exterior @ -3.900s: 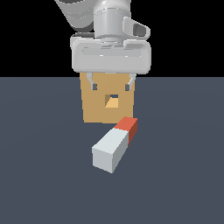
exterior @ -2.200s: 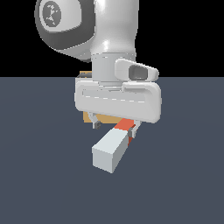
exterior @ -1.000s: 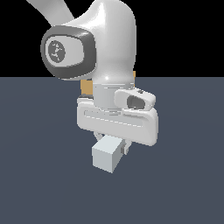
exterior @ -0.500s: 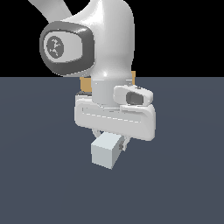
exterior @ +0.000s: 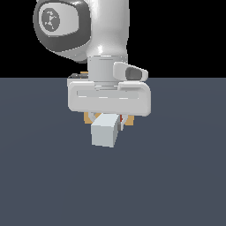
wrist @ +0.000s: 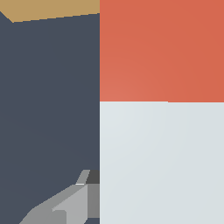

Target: Insert the peg into the horizontal hole in a box.

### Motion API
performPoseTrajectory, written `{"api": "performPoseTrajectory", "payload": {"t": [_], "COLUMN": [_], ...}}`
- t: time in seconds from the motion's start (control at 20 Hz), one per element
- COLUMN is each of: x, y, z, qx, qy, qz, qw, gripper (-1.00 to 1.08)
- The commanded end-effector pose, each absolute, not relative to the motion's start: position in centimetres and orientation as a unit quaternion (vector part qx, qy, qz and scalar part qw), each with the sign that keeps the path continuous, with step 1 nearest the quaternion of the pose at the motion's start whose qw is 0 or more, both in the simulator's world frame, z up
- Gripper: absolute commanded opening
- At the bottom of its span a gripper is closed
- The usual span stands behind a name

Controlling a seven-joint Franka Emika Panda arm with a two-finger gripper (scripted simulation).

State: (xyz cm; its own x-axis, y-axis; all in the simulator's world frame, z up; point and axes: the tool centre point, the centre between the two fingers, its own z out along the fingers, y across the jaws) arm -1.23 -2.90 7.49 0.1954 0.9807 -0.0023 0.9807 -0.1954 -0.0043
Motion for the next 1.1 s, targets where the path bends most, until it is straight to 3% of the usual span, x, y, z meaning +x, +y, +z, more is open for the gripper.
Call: {"api": "performPoseTrajectory", "payload": {"t": [0.0, 1.05], "x": [-1.4, -1.6], "y": [-2.5, -2.1], "z": [8.7, 10.1], "qx": [-0.757, -0.74], "qy": [-0.653, -0.673], "qz": [0.0, -0.002], "qw": [-0.001, -0.002], "gripper": [-1.0, -1.0]}}
